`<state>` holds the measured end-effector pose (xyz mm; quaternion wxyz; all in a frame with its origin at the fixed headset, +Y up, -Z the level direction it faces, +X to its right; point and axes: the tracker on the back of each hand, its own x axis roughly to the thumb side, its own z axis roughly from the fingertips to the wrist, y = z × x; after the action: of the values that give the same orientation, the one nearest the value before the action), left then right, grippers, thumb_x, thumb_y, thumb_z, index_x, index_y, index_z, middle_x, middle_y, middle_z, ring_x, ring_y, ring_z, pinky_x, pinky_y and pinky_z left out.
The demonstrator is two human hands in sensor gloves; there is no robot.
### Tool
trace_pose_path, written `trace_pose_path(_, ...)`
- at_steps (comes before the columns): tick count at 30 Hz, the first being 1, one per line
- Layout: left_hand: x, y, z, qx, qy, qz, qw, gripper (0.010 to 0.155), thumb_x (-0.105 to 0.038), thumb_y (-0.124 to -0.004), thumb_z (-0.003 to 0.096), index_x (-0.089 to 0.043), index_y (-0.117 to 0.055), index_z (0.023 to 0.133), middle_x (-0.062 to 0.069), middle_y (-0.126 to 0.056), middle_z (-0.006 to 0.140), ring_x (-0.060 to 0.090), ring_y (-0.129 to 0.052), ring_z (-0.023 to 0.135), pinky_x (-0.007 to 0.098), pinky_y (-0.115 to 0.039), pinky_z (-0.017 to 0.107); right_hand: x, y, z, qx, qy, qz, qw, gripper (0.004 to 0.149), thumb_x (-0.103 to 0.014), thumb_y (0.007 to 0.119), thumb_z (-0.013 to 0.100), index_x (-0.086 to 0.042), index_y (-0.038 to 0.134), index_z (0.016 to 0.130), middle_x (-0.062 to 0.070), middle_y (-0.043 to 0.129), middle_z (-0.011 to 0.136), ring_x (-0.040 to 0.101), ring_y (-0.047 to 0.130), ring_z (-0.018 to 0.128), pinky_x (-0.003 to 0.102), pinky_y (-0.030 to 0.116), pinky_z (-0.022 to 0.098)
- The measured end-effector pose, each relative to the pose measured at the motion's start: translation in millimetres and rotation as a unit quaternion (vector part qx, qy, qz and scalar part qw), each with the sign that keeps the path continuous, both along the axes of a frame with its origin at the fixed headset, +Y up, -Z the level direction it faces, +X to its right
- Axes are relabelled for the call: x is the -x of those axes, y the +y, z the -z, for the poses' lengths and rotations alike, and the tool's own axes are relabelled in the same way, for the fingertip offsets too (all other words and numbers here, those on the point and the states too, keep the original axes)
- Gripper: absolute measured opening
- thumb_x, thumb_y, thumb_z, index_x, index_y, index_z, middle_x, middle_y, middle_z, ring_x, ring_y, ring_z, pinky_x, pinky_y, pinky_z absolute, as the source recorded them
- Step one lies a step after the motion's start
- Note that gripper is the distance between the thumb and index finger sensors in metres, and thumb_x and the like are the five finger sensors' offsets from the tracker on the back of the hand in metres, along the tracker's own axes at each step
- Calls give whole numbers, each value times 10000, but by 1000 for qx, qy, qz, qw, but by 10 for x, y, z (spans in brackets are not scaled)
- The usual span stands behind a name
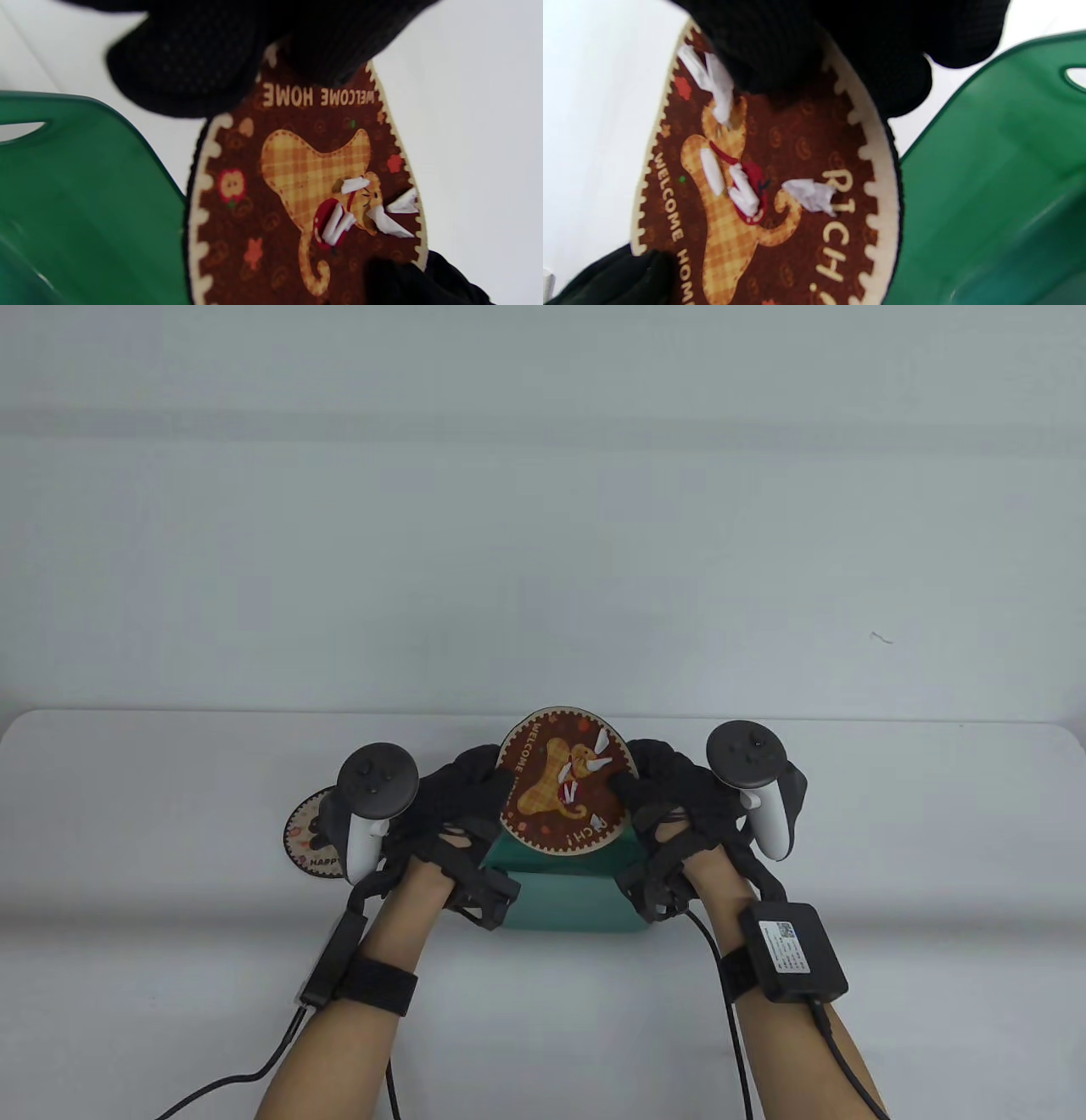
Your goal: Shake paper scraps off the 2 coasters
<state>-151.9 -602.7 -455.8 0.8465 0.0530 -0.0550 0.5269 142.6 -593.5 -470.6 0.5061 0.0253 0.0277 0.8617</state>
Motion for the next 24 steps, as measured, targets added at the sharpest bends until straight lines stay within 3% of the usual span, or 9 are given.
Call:
trace_pose_path(2,-9,-11,66,10,5,9,1000,429,-305,-834,471,-168,-773,873,129,-906,739,280,-998,356,327,-831,210,5,-8,56,7,5,-20,1000,430,-253,788,439,-284,615,831,32,810,803,242,849,621,437,681,509)
trace_pose_path(5,-17,-99,142,34,4,6,999,424,-280,-821,478,-163,-763,881,148,-839,835,371,-980,577,403,-871,384,6,-72,133,17,14,-67,997,422,-243,788,441,-290,622,827,46,764,843,257,809,679,445,654,525)
trace_pose_path(7,-34,-176,173,44,-3,1,999,427,-260,-809,482,-146,-752,889,165,-807,864,399,-950,654,440,-864,437,17,-138,170,19,16,-101,995,419,-240,792,437,-283,633,823,52,764,844,266,805,682,450,651,521)
trace_pose_path(10,-46,-260,200,47,0,17,999,431,-249,-794,484,-137,-740,897,172,-791,875,408,-936,676,448,-858,461,41,-221,200,21,20,-135,990,418,-242,787,437,-273,637,827,58,775,834,272,807,678,453,652,517)
trace_pose_path(16,-52,-301,215,44,-1,31,999,437,-257,-780,490,-139,-722,907,168,-779,881,402,-923,644,440,-827,435,42,-289,228,21,15,-122,992,412,-247,777,438,-246,650,830,56,817,789,271,830,641,453,665,501)
trace_pose_path(20,-4,-206,46,-10,1,67,998,516,-286,-776,487,-147,-623,959,164,-662,953,424,-794,772,460,-759,505,31,-300,209,10,10,-107,994,409,-244,781,432,-230,660,822,62,840,752,268,846,605,452,675,487)
trace_pose_path(24,228,-202,-312,-73,14,114,991,546,-316,-784,484,-150,-597,969,159,-639,965,426,-764,801,469,-740,535,-24,-314,206,-1,-9,-116,993,406,-251,782,430,-220,663,817,68,851,732,263,859,582,448,686,476)
